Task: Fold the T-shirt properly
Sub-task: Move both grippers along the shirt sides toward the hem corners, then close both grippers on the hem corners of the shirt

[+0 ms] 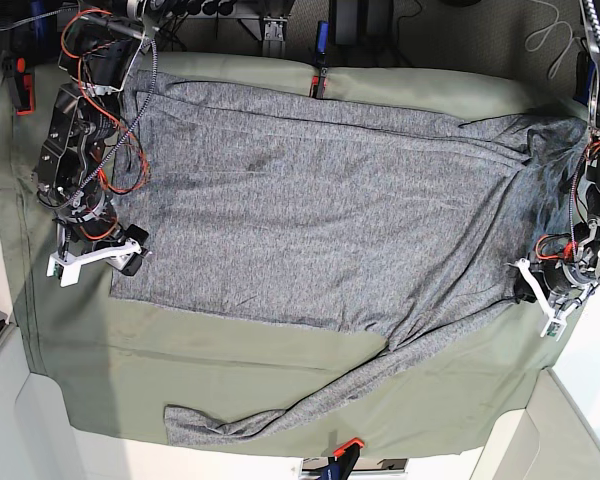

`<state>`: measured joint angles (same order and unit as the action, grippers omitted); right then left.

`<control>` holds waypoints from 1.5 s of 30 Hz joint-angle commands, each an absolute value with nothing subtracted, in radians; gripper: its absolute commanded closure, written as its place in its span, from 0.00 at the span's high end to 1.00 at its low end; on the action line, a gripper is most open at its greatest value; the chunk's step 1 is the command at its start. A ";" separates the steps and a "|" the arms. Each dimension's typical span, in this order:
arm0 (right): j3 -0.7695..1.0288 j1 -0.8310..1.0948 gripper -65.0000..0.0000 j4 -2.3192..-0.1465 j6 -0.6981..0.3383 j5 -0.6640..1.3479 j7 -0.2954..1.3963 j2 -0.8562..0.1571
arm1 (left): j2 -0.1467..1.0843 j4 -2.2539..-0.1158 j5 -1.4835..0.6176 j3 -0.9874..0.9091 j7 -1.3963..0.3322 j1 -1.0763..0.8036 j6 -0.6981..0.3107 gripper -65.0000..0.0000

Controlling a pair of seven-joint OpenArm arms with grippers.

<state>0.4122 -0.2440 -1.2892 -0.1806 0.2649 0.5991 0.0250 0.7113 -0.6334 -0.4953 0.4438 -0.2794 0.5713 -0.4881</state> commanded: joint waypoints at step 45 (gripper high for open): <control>0.410 -0.302 0.00 -1.264 -0.301 0.146 0.634 0.052 | 0.688 -0.643 -0.407 0.437 -0.210 0.551 -0.483 0.00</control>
<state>0.4122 -0.2825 -1.2457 -0.2886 0.1379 0.6334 0.0528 0.6693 -0.6350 -0.4107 0.4400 -0.2081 0.5293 -0.4789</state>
